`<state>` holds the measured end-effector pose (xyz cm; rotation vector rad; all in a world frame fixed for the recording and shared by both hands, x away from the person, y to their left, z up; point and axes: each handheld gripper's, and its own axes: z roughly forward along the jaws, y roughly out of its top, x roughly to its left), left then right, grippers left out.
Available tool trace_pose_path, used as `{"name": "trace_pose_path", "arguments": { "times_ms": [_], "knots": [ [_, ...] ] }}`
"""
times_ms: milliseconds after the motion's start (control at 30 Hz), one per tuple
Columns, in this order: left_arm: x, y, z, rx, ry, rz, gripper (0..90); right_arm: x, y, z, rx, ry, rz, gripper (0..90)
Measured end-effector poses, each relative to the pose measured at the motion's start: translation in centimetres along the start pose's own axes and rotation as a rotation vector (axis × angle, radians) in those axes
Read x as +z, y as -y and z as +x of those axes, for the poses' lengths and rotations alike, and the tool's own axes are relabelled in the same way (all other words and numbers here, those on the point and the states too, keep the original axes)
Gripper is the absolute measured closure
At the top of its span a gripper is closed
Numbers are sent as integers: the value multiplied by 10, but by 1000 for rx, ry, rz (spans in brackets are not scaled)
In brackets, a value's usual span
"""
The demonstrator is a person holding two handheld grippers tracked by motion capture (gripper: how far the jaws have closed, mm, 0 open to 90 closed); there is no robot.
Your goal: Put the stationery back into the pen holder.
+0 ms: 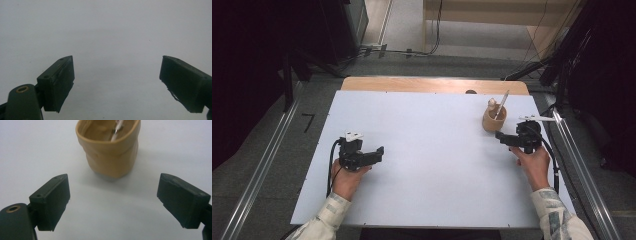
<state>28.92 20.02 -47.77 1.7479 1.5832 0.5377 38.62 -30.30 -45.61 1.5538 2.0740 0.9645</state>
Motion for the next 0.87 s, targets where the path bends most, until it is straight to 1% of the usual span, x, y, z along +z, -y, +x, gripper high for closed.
{"name": "trace_pose_path", "arguments": {
  "times_ms": [100,133,200,267,333,467,600,667,800,867],
  "knots": [
    [-3,1,5,3,-3,-4,96,-6,6,-1,5,-24,9,105],
    [-4,2,6,-3,-3,-11,82,-8,9,-1,3,-24,11,105],
    [-7,3,9,-1,-6,-11,66,-12,14,0,-2,-28,15,104],
    [-9,4,12,-2,-13,-15,60,-17,21,0,0,-26,11,104],
    [-11,7,14,-3,-14,-13,56,-22,28,-2,5,-24,20,105],
    [-18,12,20,-19,-22,-18,46,-32,43,-8,18,-15,27,105],
    [-25,21,28,-31,-33,-12,39,-43,59,-13,30,-13,36,106],
    [-29,26,31,-27,-42,-4,39,-50,65,-15,38,-12,36,107],
    [-37,37,34,-26,-41,6,38,-63,80,-19,59,-6,31,108],
    [-40,42,35,-33,-28,15,33,-68,87,-21,72,-16,48,105]
  ]
}}
